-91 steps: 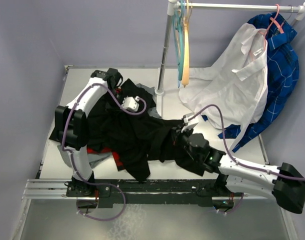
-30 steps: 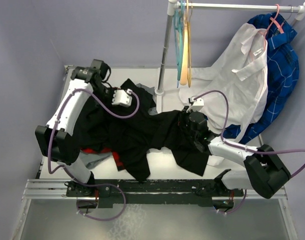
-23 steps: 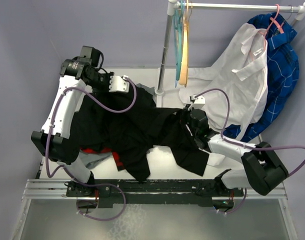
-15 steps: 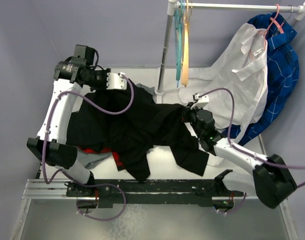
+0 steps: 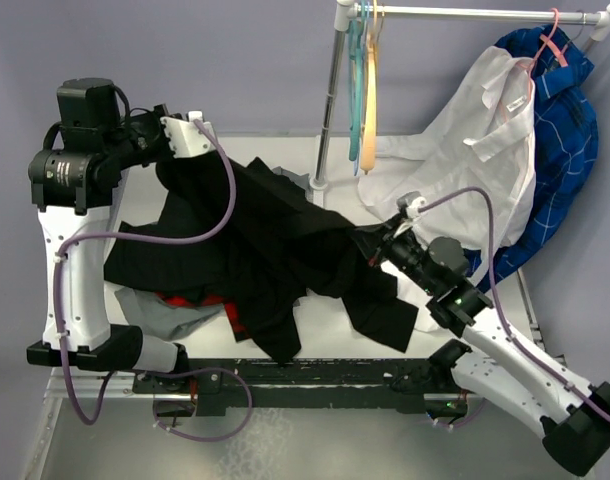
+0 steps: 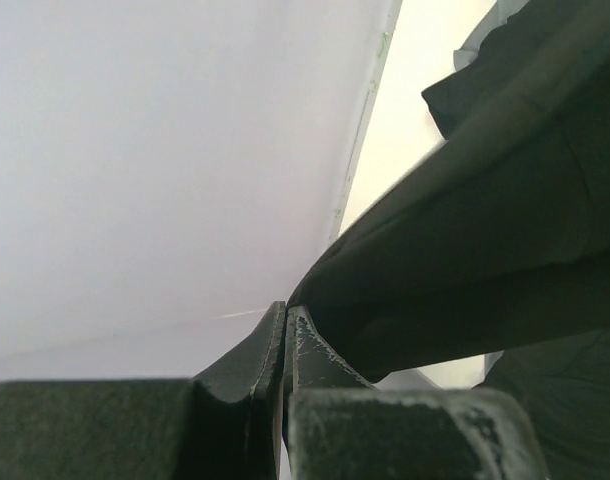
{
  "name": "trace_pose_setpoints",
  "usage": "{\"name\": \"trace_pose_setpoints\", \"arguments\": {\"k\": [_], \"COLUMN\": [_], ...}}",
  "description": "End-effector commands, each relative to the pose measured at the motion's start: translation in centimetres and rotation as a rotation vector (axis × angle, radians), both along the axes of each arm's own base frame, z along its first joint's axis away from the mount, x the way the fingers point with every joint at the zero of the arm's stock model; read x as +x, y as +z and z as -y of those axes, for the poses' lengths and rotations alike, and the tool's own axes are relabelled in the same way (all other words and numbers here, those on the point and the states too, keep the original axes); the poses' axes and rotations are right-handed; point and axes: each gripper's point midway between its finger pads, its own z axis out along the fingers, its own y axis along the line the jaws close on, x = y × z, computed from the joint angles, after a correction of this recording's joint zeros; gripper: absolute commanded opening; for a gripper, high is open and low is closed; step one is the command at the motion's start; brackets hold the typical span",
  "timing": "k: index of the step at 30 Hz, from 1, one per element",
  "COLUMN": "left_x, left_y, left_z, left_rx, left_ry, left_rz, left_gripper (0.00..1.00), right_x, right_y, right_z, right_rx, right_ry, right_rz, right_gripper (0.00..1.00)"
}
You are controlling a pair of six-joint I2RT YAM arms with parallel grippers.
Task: Place the shirt on the hanger
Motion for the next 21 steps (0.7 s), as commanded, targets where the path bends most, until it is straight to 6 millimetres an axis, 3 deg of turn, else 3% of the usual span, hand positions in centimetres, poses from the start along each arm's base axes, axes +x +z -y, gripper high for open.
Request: {"name": "trace_pose_setpoints", "arguments": {"k": [1,5,9,12,16,21], "left_x": [-1.3,-3.6,-6.5,-7.1,-4.3,2.6], "left_y": [1.9,1.2,0.0,-0.9,-3.0,-4.6], "left_z": [-0.1,0.4,0.2,-0.3,-1.2,-1.3], "left_rx": [-0.068,-0.072,-0.048,-0.042,-0.032,-0.063], "left_ry": [0.02,-0.015,-0.028,0.004,0.071,0.119], "left_rz": [0.018,-0.044,-0.118,-0.146,-0.131,-0.005], "left_gripper": [0.0,0.0,0.0,0.0,0.0,0.0], "right_x": [-2.6,-7.0,-7.6,-7.8,-7.4,-3.6], "right_y": [-3.5,-3.7,-3.3,-3.4,-4.8,-6.9], "right_z": [-3.7,-8.0,-8.7,-8.7,-8.3,-6.1], "right_rx": [-0.07,-0.091,-0.055,-0.036,-0.005,0.013], "right_ry": [0.175,0.337,0.338,0.342,0.296,0.075], "right_rz": [-0.189,-0.173,-0.205,-0.231,-0.264,-0.303], "right_gripper": [0.0,0.0,0.0,0.0,0.0,0.0]}}
